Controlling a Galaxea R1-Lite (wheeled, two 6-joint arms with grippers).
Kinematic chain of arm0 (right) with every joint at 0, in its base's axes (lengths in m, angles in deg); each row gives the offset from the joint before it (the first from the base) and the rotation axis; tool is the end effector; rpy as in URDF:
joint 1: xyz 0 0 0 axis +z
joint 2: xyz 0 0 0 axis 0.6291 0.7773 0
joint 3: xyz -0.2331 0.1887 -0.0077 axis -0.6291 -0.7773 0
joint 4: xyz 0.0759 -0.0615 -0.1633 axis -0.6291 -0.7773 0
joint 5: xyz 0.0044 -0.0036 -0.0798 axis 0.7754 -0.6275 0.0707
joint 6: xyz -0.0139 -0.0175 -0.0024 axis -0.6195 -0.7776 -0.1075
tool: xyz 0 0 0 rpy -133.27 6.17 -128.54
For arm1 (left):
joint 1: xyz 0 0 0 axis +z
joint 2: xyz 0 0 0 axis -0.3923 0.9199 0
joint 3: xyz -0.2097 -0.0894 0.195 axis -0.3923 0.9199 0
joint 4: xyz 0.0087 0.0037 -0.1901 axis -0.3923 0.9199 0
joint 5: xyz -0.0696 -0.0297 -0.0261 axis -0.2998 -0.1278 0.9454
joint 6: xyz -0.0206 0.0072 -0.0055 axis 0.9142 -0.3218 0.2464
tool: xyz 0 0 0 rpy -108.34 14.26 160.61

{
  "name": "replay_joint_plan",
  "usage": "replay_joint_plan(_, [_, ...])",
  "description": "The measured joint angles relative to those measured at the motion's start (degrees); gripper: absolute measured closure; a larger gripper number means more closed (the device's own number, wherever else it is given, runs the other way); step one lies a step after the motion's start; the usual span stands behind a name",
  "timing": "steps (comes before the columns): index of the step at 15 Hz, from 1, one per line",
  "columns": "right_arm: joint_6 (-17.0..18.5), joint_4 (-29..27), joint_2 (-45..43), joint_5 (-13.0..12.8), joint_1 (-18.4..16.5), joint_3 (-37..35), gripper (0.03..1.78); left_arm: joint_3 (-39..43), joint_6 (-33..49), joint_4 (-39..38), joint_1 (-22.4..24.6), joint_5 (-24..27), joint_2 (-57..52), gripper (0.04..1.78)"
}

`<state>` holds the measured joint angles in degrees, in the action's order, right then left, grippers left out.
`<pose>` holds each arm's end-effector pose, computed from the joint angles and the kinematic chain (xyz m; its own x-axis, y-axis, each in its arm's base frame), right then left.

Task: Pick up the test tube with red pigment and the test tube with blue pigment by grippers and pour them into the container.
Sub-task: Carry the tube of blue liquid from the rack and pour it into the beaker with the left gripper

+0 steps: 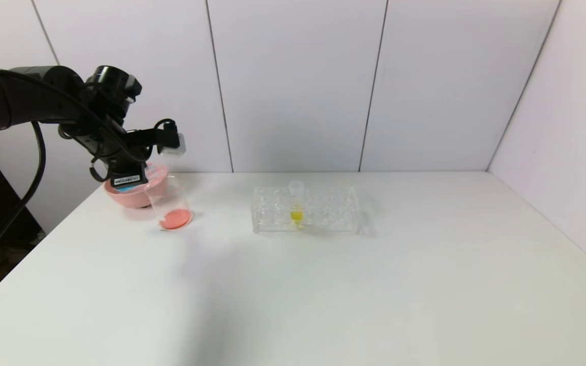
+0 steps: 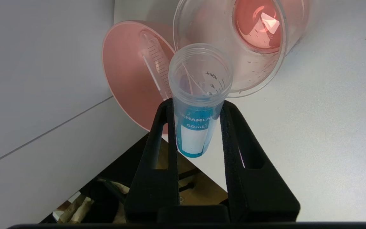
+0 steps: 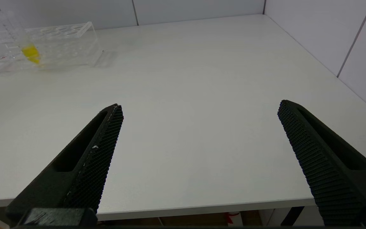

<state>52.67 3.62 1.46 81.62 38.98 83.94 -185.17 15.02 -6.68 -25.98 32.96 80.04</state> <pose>-0.0229 -0.0009 0.0758 0.9993 -0.0384 0.0027 0.0380 0.9950 0.0928 0.4002 -0.0171 0.2395 0.6536 0.1052 -0.7495 0.6930 0.3147 0.6486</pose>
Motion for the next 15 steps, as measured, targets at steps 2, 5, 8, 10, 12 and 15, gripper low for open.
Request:
replay_joint_plan(2, [0.00, 0.00, 0.00, 0.02, 0.00, 0.00, 0.04, -0.02, -0.38, 1.00, -0.44, -0.46, -0.09, 1.40])
replay_joint_plan(5, [0.00, 0.00, 0.00, 0.02, 0.00, 0.00, 0.04, -0.02, -1.32, 2.88, -1.12, -4.82, -0.37, 1.40])
replay_joint_plan(8, [0.02, 0.02, 0.00, 0.00, 0.00, 0.00, 0.04, -0.02, -1.57, 3.01, -1.95, -6.56, -0.56, 1.40])
replay_joint_plan(10, [0.00, 0.00, 0.00, 0.00, 0.00, 0.00, 0.04, -0.02, -1.90, 3.21, -2.60, -8.73, -0.59, 1.40])
replay_joint_plan(12, [0.02, 0.02, 0.00, 0.00, 0.00, 0.00, 0.04, -0.02, -2.00, 3.29, -3.30, -10.00, -0.55, 1.40])
replay_joint_plan(15, [0.02, 0.00, 0.00, 0.00, 0.00, 0.00, 0.04, -0.02, -2.00, 3.34, -4.11, -12.01, -0.28, 1.40])
